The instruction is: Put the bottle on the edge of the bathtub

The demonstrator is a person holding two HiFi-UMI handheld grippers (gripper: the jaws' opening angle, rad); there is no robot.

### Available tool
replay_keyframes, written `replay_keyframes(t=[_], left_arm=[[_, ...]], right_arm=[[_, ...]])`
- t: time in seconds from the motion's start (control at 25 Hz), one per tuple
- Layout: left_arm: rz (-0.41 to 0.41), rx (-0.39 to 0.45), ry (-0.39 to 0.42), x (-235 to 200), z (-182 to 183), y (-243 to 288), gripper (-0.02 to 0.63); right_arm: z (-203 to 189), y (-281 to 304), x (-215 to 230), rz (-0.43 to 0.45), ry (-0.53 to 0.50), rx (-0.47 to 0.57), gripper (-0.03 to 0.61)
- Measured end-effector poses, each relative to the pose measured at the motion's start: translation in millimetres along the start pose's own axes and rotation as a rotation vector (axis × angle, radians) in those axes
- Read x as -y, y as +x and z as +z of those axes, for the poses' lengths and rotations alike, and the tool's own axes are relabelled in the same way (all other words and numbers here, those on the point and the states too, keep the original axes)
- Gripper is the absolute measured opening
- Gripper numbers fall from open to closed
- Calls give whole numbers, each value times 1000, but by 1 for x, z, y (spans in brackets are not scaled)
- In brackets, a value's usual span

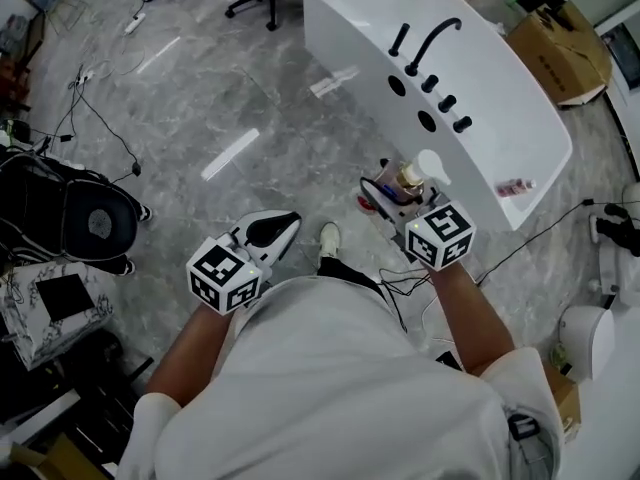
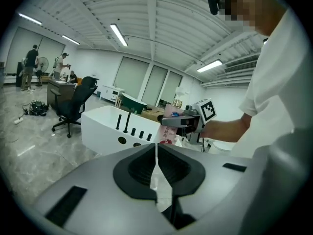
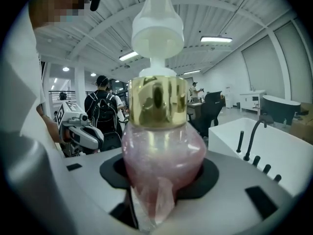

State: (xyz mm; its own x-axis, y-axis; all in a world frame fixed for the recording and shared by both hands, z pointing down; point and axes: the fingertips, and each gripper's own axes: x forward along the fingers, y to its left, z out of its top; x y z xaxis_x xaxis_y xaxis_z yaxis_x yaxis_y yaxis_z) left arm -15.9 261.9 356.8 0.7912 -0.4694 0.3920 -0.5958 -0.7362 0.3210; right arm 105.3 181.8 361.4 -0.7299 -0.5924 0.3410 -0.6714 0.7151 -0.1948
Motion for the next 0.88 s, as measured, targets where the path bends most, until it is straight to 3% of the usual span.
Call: replay_keyframes(t=[0.36,0.6,0.88], left_arm=[[-7,16,-18,-72,56,56,28],[-29,22,-44,-158,83,69,28],[-89,12,9,-269,134,65,28]], right_arm=[[26,80,109,-37,-3,-16,215],[56,152,177,-103,-13,-15,215],[97,235,247,-209,-18,13,215]])
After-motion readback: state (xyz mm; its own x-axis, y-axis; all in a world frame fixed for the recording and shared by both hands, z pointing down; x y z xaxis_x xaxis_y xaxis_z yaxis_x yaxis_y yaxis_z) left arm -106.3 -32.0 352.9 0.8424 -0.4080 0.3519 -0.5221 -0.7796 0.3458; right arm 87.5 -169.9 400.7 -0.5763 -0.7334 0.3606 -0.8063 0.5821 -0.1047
